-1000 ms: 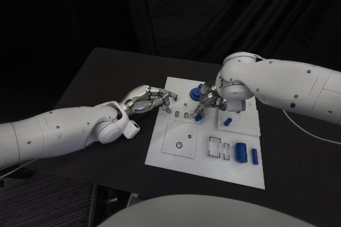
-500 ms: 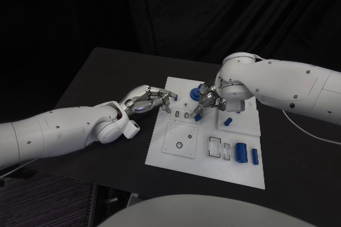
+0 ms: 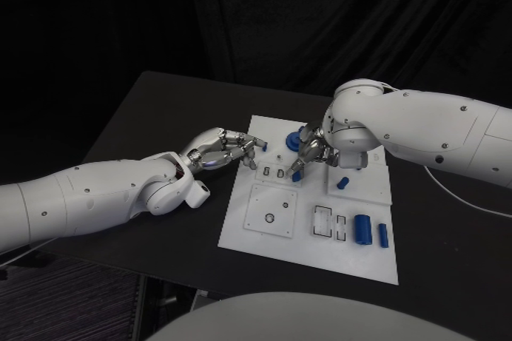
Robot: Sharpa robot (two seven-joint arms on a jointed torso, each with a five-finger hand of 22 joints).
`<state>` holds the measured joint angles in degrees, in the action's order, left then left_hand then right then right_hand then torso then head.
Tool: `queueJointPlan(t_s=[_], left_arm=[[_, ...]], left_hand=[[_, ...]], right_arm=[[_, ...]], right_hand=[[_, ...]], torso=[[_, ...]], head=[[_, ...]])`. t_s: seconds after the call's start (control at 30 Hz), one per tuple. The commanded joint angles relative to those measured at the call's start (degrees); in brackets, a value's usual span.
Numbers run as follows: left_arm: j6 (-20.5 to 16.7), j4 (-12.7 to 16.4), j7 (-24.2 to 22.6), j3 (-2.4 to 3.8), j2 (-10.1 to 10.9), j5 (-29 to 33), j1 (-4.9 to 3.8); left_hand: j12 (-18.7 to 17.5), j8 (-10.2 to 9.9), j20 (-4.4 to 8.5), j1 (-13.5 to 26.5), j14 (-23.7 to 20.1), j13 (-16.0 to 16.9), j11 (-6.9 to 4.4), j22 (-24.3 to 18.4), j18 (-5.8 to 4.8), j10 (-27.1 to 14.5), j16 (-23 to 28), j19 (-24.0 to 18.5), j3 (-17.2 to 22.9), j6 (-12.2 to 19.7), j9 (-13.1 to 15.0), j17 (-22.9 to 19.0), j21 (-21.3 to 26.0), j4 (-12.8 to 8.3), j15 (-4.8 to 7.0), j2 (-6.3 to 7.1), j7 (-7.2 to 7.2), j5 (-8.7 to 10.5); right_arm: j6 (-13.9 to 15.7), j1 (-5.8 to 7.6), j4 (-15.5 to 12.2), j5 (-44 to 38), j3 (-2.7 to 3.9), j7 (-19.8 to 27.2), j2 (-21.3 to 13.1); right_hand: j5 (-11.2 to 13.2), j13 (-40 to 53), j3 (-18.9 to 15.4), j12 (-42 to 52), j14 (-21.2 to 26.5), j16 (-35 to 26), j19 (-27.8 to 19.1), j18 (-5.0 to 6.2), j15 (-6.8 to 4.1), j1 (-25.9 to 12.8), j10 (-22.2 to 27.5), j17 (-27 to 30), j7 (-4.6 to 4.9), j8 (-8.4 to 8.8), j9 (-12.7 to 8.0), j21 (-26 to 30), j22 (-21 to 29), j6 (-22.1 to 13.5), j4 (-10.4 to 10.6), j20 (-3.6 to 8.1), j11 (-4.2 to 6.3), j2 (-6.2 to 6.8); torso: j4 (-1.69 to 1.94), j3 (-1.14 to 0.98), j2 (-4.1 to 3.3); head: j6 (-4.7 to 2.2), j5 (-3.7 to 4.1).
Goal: Assemble the parts on the task board
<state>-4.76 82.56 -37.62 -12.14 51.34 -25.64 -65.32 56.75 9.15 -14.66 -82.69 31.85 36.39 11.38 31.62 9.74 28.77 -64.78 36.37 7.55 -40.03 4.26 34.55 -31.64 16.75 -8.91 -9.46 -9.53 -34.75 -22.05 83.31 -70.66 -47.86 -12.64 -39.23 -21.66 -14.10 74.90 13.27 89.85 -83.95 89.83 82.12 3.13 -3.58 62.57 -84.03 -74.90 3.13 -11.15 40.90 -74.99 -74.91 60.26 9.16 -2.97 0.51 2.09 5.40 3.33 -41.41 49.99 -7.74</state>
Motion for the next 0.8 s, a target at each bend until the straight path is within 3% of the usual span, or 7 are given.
queueJointPlan(t_s=[0.03, 0.8], left_arm=[[0.6, 0.1, -0.5, 0.05, -0.1, 0.1, 0.11], [0.7, -0.1, -0.4, 0.05, -0.2, 0.1, 0.18]], left_hand=[[-0.1, -0.2, 0.09, 0.4, -0.5, 0.0, 0.03, 0.0, -0.09, -0.1, 0.3, -0.4, 0.3, 0.2, 0.1, 0.0, -0.3, -0.1, -0.11, 0.11, -0.13, 0.27], [-0.1, -0.2, 0.09, 0.4, -0.5, 0.0, 0.03, 0.0, -0.09, -0.1, 0.3, -0.4, 0.3, 0.2, 0.1, 0.0, -0.3, -0.1, -0.11, 0.11, -0.13, 0.27]], right_arm=[[0.5, -0.16, -0.2, 0.3, 0.01, -5.4, -0.1], [1.7, -0.17, -0.3, 0.8, 0.01, -4.7, -0.1]], right_hand=[[0.2, 15.1, -0.2, 0.1, -6.0, 0.2, 0.3, 0.34, -0.08, -0.1, -6.0, -15.1, 0.0, -0.27, 0.0, -0.3, -10.5, 0.5, -0.1, 0.08, 0.12, -0.34], [0.5, 15.1, -0.2, 0.1, -6.0, 0.2, 0.3, 0.35, -0.17, 0.2, -6.0, -15.1, -0.12, -0.29, 0.3, -0.3, -10.5, 0.5, -0.4, 0.17, 0.23, -0.31]], torso=[[0.02, -0.03, -0.01], [0.01, -0.04, -0.03]], head=[[0.01, -0.04], [0.01, -0.11]])
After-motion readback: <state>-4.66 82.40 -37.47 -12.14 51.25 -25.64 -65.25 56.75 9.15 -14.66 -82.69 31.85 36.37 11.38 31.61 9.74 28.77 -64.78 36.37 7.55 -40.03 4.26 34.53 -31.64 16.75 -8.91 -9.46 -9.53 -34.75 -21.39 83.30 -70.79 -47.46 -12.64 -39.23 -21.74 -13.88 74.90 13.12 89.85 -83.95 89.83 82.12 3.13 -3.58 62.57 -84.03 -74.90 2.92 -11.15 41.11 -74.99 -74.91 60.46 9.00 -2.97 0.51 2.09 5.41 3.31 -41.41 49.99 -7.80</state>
